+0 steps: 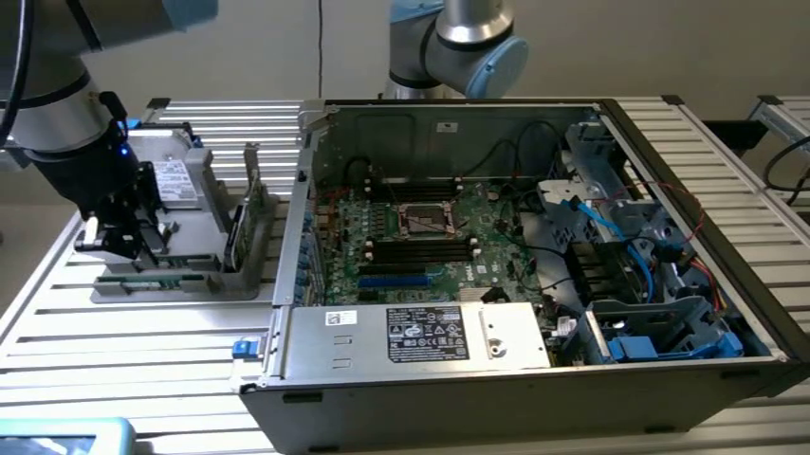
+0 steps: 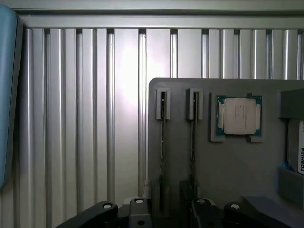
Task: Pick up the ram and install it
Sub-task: 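Pick up the ram and move it above insertion slot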
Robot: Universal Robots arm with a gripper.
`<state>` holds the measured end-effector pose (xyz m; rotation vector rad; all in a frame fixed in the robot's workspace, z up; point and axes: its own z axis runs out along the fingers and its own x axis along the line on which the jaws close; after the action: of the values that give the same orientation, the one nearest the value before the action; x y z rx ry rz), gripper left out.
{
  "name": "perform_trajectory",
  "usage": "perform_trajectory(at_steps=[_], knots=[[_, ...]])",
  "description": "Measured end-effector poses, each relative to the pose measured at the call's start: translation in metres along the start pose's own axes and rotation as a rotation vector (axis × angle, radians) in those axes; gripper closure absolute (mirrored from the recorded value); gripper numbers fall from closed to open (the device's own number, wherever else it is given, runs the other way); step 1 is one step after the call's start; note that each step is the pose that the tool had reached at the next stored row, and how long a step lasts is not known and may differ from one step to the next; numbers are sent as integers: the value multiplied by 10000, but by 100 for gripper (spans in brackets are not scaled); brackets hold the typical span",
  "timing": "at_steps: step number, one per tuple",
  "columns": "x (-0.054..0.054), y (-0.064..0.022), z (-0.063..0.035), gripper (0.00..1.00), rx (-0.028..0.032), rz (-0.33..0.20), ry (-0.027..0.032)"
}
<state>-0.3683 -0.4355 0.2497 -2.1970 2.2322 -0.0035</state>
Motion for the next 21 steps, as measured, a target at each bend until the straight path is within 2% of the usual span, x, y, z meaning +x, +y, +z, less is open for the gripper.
perform_trajectory(at_steps=[13, 21], knots=[[10, -11, 234, 63, -13, -5, 13], [7, 14, 359, 63, -39, -5, 13]])
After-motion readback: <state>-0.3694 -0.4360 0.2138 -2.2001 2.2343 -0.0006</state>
